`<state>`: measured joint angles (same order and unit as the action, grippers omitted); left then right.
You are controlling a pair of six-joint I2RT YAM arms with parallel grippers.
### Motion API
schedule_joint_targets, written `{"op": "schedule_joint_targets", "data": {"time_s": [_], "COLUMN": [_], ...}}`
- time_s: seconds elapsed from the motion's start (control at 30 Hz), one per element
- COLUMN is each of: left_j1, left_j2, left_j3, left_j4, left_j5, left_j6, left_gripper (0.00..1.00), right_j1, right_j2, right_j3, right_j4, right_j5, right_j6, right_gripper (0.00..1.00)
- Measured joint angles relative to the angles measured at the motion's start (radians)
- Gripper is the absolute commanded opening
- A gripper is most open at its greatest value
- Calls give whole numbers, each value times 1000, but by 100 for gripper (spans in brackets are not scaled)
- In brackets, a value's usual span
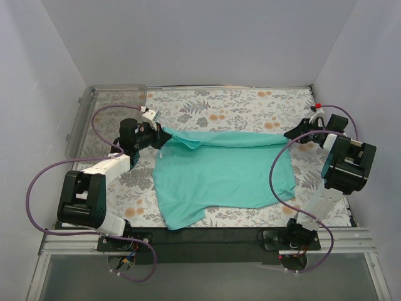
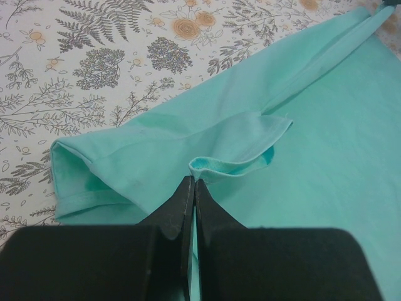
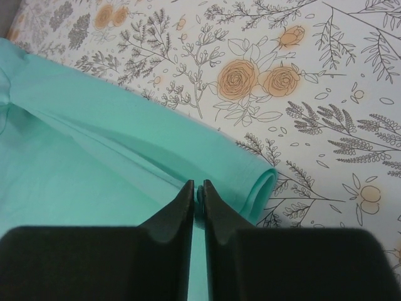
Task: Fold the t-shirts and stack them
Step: Fold the tshirt
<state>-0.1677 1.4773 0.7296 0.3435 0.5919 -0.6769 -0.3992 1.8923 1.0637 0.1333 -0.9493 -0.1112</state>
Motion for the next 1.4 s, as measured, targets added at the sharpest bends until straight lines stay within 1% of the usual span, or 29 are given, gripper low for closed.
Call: {"op": "schedule_joint_targets", "data": {"time_s": [0.07, 0.17, 0.4, 0.73, 0.83, 0.87, 0.9, 0.97, 1.0, 1.03, 1.1, 1.13, 1.2, 1.33, 1.4], "left_j1": [0, -2, -13, -26, -29, -31, -31, -33, -33, -33, -33, -33, -33, -33, -33], "left_j2": [0, 0, 0, 1, 1, 1, 1, 1, 1, 0, -10, -20, -58, -149, -157], "left_j3": [0, -1, -3, -20, -21, -21, -21, -21, -21, -21, -21, -21, -21, -6, 29], "left_j4": [0, 0, -3, -10, -15, -16, -20, -29, -33, -38, -56, -64, -82, -97, -123], "left_j5": [0, 0, 0, 0, -3, -6, -8, -19, -25, -32, -48, -56, -76, -121, -133], "left_j6": [0, 0, 1, 8, 12, 16, 20, 13, 11, 12, 5, 2, -15, -51, -81], "left_gripper": [0, 0, 0, 0, 16, 27, 35, 45, 53, 56, 71, 75, 77, 76, 75], "right_j1": [-1, -8, -19, -19, -19, -19, -19, -19, -19, -19, -19, -19, -19, -19, -19], "right_j2": [-12, -68, -199, -258, -277, -280, -281, -281, -281, -281, -281, -281, -281, -281, -281], "right_j3": [-1, -19, -57, -146, -167, -170, -171, -171, -171, -171, -172, -172, -172, -172, -172], "right_j4": [-21, -37, -43, -109, -126, -129, -131, -134, -134, -134, -135, -135, -140, -151, -161], "right_j5": [2, 4, -5, -49, -56, -58, -60, -63, -64, -66, -68, -69, -72, -76, -78], "right_j6": [-13, -23, -14, 26, 26, 26, 26, 26, 26, 26, 26, 26, 24, 21, 17], "right_gripper": [32, 38, 37, 37, 37, 37, 37, 37, 37, 37, 37, 37, 37, 37, 37]}}
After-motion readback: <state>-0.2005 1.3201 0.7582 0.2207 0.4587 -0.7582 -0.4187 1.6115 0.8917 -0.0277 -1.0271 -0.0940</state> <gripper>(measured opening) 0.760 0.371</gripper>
